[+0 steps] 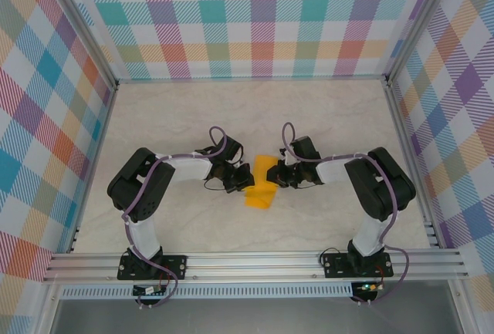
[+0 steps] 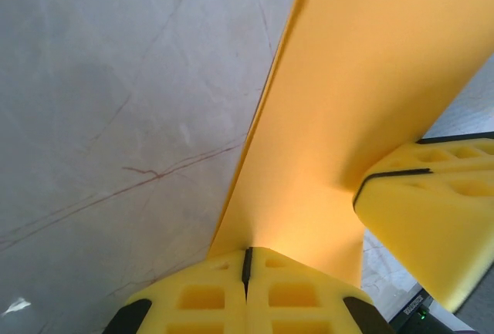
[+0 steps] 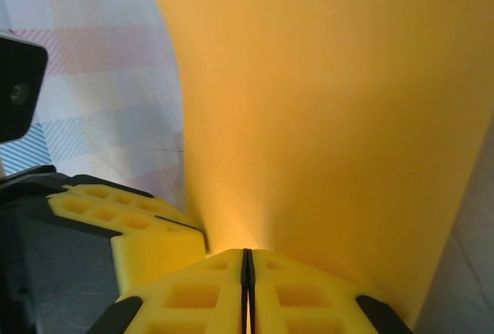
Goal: Fold a paper plane with a square sheet of paper (pick it up from the middle)
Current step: Fold the square sheet of paper in half at the center of the table.
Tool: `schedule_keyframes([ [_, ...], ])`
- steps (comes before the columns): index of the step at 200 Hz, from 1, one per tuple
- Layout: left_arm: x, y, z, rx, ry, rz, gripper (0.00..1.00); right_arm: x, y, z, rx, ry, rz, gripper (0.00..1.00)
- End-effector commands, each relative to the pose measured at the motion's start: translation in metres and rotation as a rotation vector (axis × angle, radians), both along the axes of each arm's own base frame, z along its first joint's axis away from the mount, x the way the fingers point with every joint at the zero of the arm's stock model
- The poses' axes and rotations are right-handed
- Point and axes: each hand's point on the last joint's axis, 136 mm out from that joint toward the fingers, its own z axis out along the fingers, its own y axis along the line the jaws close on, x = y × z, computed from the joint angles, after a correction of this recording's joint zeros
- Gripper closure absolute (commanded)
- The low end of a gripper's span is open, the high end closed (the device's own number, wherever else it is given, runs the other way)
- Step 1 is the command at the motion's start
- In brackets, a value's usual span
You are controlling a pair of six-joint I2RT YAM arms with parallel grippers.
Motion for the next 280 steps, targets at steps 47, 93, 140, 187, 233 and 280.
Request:
schedule_keyframes([
  [47, -0.057, 0.066, -0.076, 0.352, 0.211, 0.041, 0.97, 0.026, -0.030, -0.013, -0.052, -0.049, -0.084, 0.89],
  [93, -0.058, 0.068, -0.079, 0.358, 0.212, 0.038, 0.97, 0.044, -0.065, -0.018, -0.129, -0.020, -0.222, 0.90],
  [140, -0.057, 0.067, -0.077, 0.355, 0.207, 0.037, 0.97, 0.045, -0.042, 0.048, -0.034, -0.172, -0.157, 0.89],
  [187, -0.056, 0.066, -0.076, 0.356, 0.206, 0.037, 0.97, 0.038, 0.000, 0.032, 0.007, -0.094, -0.026, 0.89],
  [233, -0.057, 0.068, -0.076, 0.361, 0.208, 0.038, 0.97, 0.054, -0.005, 0.004, -0.069, -0.060, -0.046, 0.90],
  [280, -0.061, 0.071, -0.080, 0.368, 0.219, 0.038, 0.97, 0.077, -0.035, -0.009, -0.137, -0.072, -0.131, 0.90],
])
